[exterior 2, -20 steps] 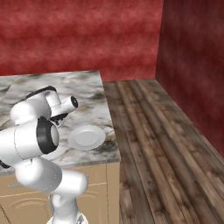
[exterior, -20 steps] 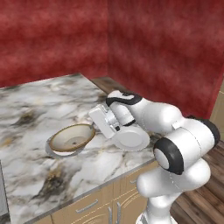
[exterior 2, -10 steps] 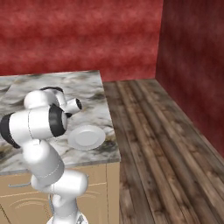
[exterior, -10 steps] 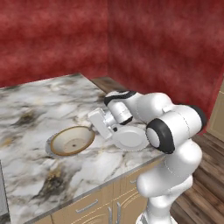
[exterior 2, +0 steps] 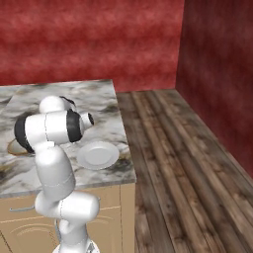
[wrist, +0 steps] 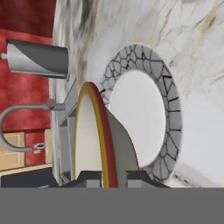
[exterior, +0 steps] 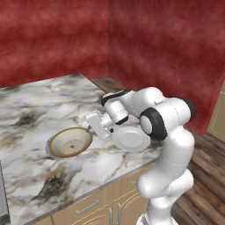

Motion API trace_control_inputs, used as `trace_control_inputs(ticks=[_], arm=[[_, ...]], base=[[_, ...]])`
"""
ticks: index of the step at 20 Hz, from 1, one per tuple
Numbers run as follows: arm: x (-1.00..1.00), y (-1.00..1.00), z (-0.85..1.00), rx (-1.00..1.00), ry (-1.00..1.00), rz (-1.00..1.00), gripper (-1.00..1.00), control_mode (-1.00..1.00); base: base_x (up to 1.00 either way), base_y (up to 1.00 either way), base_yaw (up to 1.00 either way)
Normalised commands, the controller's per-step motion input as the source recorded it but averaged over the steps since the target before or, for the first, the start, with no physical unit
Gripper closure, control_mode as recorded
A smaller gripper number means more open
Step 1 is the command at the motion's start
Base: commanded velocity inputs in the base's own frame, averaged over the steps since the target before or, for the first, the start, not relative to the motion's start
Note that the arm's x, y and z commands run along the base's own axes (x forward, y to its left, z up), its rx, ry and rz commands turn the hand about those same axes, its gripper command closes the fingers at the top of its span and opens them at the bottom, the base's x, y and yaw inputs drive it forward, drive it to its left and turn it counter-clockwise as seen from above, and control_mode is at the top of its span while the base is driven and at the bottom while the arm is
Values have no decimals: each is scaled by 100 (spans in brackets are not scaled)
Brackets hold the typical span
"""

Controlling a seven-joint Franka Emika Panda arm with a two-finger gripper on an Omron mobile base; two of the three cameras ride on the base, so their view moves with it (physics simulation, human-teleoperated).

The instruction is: Move the bowls from the cabinet to the plates on the dining table.

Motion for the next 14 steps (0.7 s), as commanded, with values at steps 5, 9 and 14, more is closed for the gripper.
trace_control_inputs(ticks=[5, 9, 14], arm=[[28, 19, -29, 1, 0, 3, 100, -100], [25, 24, -28, 2, 0, 1, 100, -100], [29, 19, -23, 3, 0, 0, 100, -100]], base=[[0, 0, 0], [0, 0, 0], [0, 0, 0]])
